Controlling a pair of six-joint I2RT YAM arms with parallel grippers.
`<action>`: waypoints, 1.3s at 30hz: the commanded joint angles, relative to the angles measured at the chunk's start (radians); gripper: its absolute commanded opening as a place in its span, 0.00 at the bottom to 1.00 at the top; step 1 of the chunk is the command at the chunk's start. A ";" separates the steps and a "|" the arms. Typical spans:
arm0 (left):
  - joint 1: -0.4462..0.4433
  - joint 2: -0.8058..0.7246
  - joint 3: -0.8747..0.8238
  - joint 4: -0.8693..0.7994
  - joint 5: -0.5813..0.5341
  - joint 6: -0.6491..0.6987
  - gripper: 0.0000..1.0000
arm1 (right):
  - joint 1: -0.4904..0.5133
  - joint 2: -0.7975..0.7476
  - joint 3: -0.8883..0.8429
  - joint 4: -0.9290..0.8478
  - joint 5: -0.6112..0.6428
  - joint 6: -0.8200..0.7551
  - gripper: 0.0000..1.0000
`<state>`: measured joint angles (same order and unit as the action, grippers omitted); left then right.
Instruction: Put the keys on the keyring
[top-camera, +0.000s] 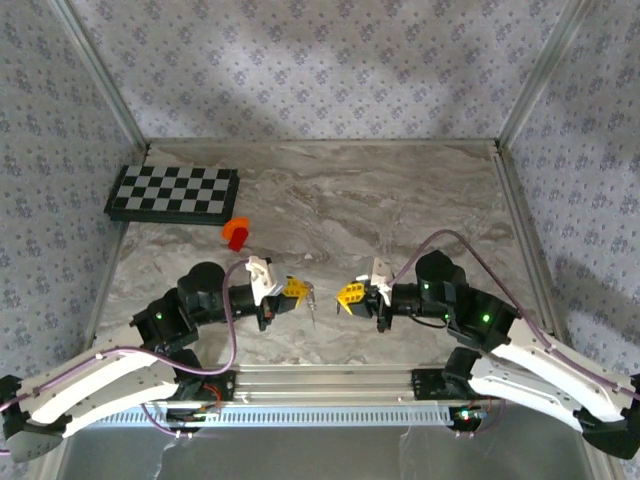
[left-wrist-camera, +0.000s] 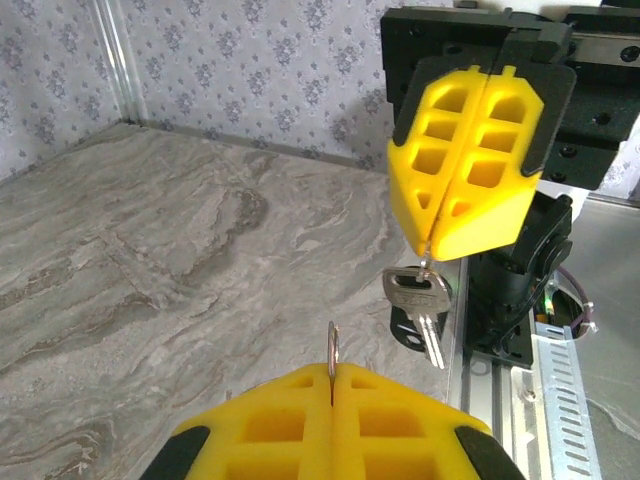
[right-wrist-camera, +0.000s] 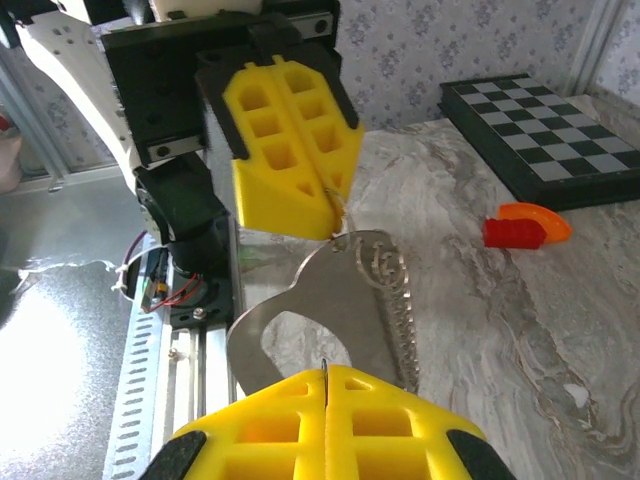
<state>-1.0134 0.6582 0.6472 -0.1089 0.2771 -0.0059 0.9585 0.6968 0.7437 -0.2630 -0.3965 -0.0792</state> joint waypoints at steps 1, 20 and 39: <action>-0.011 -0.003 0.051 0.032 0.020 -0.001 0.00 | -0.017 0.003 0.009 -0.030 0.032 0.004 0.00; -0.014 -0.073 0.019 0.011 0.107 0.035 0.00 | -0.029 0.061 0.101 -0.061 -0.019 0.004 0.00; -0.016 -0.070 0.006 0.029 0.129 0.039 0.00 | 0.072 0.112 0.151 0.028 0.002 -0.036 0.00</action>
<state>-1.0233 0.5854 0.6552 -0.1123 0.3965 0.0216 1.0142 0.8082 0.8608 -0.2596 -0.4236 -0.0891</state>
